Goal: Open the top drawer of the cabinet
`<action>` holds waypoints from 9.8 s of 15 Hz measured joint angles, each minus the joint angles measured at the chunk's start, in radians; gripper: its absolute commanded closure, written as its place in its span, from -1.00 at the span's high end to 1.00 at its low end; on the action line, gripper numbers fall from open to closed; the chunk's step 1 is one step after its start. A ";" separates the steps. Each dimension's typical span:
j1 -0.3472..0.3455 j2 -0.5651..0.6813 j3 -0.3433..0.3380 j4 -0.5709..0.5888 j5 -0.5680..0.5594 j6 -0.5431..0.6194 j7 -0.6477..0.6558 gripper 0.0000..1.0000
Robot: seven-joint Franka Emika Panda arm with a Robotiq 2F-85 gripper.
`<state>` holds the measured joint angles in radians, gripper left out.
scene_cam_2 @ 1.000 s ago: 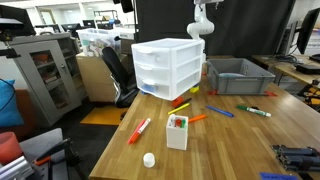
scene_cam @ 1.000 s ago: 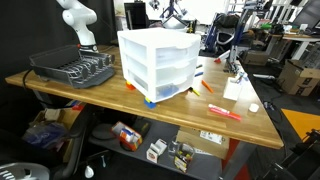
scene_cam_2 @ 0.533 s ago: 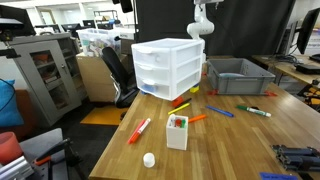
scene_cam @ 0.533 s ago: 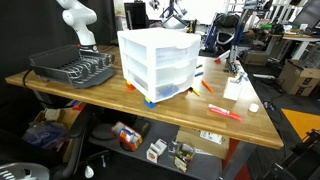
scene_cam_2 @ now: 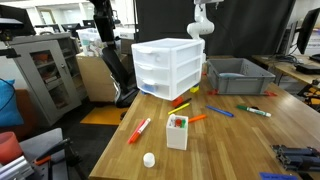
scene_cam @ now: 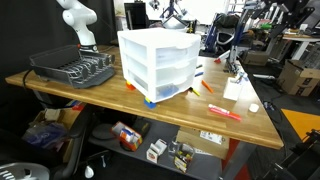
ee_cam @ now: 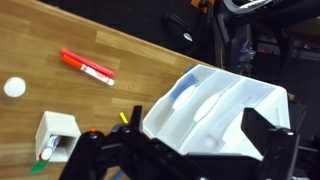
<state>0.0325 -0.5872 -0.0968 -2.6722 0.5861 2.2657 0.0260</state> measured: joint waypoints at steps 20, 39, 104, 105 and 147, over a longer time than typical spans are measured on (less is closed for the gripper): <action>0.265 0.086 0.034 -0.114 0.745 0.308 -0.234 1.00; 0.325 0.589 0.089 0.269 1.889 0.555 -1.444 1.00; 0.358 0.679 -0.044 0.370 2.017 0.448 -1.536 -0.89; 0.358 0.680 -0.045 0.369 2.016 0.446 -1.532 -0.89; 0.356 0.416 -0.072 0.108 1.383 0.538 -0.863 -0.89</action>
<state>0.3885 -0.1711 -0.1689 -2.5640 1.9695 2.8040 -0.8366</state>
